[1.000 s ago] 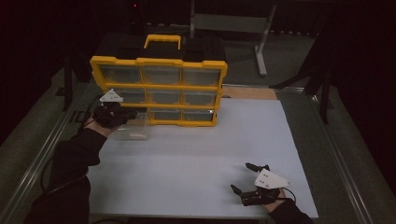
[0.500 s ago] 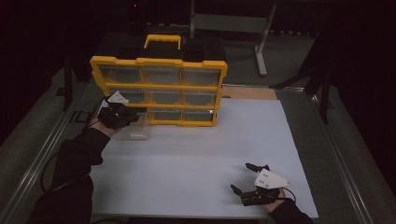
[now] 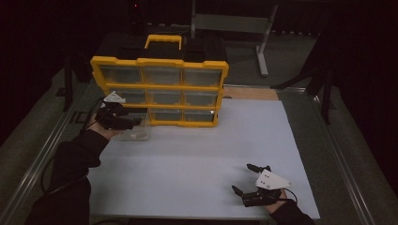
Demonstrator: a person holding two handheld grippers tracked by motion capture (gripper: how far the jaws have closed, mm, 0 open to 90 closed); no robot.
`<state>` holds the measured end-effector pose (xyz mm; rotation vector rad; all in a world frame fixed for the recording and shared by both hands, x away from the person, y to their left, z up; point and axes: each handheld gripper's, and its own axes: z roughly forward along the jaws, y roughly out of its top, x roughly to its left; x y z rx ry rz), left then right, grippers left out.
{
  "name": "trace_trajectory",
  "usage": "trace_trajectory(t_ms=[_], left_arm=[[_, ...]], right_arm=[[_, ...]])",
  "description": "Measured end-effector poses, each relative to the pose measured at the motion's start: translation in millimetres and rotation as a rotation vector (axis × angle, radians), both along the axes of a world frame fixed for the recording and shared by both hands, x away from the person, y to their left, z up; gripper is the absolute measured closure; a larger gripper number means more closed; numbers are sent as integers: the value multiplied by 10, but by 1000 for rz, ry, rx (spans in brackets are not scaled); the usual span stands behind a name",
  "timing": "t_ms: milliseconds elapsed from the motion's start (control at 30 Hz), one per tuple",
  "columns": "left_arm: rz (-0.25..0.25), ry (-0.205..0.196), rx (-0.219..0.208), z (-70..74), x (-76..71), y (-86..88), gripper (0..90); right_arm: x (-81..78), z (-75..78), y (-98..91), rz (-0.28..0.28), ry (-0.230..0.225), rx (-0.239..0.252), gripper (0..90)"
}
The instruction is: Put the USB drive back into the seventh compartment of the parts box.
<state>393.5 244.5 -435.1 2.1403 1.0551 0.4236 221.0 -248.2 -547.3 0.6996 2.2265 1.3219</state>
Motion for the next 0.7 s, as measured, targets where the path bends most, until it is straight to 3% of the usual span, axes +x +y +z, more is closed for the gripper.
trace_trajectory(t_ms=[67, 167, 233, 267, 300, 533, 700], left_arm=[[0, 2, -15, 8, -17, 2, 216], [10, 3, -19, 18, -54, -6, 149], [-23, 24, -38, 26, -74, 7, 120], [-17, 25, -34, 28, -85, 5, 38], [-24, 33, -33, 26, -92, 8, 12], [-31, 18, -49, 41, -164, -12, 4], [-44, 12, -36, 53, -202, -67, 4]], right_arm=[[-5, 7, 3, 0, -9, 1, 81], [-1, 3, -2, -2, -4, 1, 81], [-2, 7, -2, -3, -7, 1, 81], [-6, 10, -1, -3, -6, 2, 81], [-2, 5, -2, -3, -7, -3, 81], [0, 3, 3, -5, -6, -1, 81], [-2, 7, -3, -7, -7, -3, 81]])
